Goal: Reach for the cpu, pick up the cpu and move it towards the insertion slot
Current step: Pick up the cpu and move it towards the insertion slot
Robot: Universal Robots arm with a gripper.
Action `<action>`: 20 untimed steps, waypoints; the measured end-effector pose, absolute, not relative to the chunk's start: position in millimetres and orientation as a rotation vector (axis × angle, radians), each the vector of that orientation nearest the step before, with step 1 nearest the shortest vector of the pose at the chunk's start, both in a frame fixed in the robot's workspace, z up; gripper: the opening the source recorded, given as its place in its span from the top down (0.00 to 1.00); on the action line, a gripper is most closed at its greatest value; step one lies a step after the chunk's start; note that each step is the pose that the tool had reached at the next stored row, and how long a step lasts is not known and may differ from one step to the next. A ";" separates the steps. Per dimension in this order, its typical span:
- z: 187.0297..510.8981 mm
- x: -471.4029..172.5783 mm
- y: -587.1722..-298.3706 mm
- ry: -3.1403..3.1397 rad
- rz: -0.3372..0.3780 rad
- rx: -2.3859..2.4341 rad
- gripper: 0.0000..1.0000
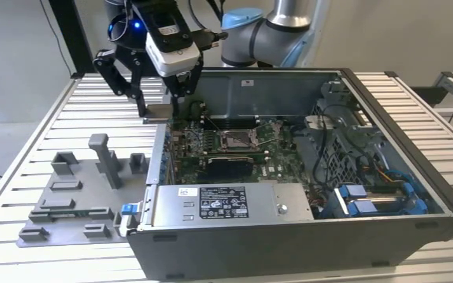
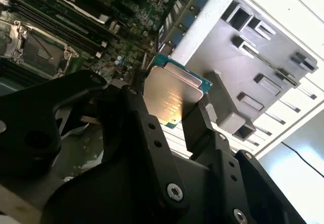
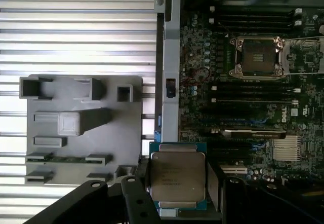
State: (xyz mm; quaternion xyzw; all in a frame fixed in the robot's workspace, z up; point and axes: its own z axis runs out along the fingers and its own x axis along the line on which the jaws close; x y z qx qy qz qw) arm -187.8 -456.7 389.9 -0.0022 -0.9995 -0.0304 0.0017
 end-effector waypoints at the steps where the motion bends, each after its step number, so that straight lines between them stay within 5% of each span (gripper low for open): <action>1: 389.9 -185.1 -456.7 -3.137 -0.095 -0.007 1.00; 20: 389.2 -144.5 -456.7 -3.137 -0.095 -0.007 1.00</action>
